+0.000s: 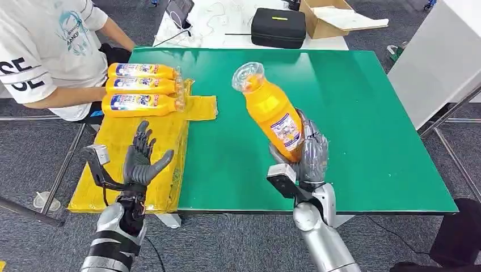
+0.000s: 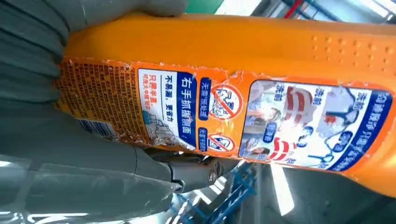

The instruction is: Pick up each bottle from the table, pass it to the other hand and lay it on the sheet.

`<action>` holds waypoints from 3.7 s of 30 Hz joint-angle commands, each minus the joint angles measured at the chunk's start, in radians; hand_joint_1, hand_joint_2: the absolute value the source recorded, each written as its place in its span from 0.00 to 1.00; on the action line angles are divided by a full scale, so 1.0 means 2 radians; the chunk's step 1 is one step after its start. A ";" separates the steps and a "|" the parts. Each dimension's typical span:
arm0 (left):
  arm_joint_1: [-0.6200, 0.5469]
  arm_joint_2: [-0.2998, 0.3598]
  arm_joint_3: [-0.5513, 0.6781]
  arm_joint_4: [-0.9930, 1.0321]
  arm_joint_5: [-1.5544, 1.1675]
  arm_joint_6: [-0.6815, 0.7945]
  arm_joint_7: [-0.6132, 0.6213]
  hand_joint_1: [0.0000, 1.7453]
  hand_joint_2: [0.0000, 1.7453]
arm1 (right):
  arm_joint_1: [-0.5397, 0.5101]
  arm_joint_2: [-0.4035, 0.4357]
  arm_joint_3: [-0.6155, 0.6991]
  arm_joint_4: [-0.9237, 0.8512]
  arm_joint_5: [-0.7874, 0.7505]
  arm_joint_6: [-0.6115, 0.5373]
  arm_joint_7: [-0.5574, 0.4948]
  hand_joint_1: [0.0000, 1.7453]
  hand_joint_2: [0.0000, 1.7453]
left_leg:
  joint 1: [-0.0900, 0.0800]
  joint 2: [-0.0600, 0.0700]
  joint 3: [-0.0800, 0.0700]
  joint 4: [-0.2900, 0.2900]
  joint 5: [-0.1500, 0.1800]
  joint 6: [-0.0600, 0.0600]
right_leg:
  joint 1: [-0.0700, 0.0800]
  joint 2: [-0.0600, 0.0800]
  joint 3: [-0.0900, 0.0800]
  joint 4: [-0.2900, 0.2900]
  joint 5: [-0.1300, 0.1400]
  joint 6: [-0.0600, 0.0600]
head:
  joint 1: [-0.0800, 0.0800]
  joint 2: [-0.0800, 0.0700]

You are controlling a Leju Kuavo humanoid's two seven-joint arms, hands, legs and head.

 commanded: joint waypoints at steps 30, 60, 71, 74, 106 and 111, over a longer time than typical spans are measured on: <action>-0.012 0.032 -0.176 0.019 0.057 -0.099 0.012 0.00 1.00 | -0.065 0.087 0.125 0.273 0.005 0.083 -0.031 1.00 1.00 | 0.000 0.001 0.001 -0.001 0.000 0.000 | 0.000 0.001 0.001 0.000 0.000 -0.001 | 0.000 0.000; -0.006 0.016 -0.142 0.022 0.096 -0.117 0.014 1.00 1.00 | -0.076 0.091 0.148 0.330 0.004 0.107 -0.005 0.98 1.00 | 0.000 0.001 0.001 0.000 0.000 0.000 | 0.001 -0.001 0.001 0.000 -0.001 -0.001 | 0.000 0.000; -0.015 0.019 -0.095 0.003 0.067 -0.043 -0.008 1.00 1.00 | -0.064 0.078 0.098 0.242 -0.059 0.125 -0.005 0.00 0.00 | 0.000 0.001 0.002 0.000 -0.001 0.001 | 0.001 -0.001 0.002 0.000 -0.001 -0.001 | 0.000 0.000; -0.048 0.024 -0.057 0.013 0.000 0.048 -0.045 1.00 1.00 | -0.039 0.058 0.077 0.130 -0.121 0.175 -0.023 0.00 0.00 | 0.000 0.001 0.000 0.000 0.000 0.000 | 0.001 -0.001 0.000 0.000 0.000 -0.001 | 0.000 0.000; -0.210 0.133 -0.208 0.346 -0.635 0.336 -0.013 1.00 1.00 | -0.026 0.059 0.114 -0.018 -0.244 0.138 -0.078 0.00 0.00 | 0.000 0.003 0.002 0.000 0.000 0.000 | 0.001 0.001 0.001 0.000 0.000 -0.001 | 0.000 0.000; -0.210 0.133 -0.210 0.347 -0.638 0.327 -0.014 1.00 1.00 | -0.027 0.058 0.114 -0.016 -0.244 0.139 -0.077 0.00 0.00 | 0.000 0.003 0.001 0.000 0.000 0.000 | 0.001 0.001 0.001 0.000 0.000 -0.001 | 0.000 0.000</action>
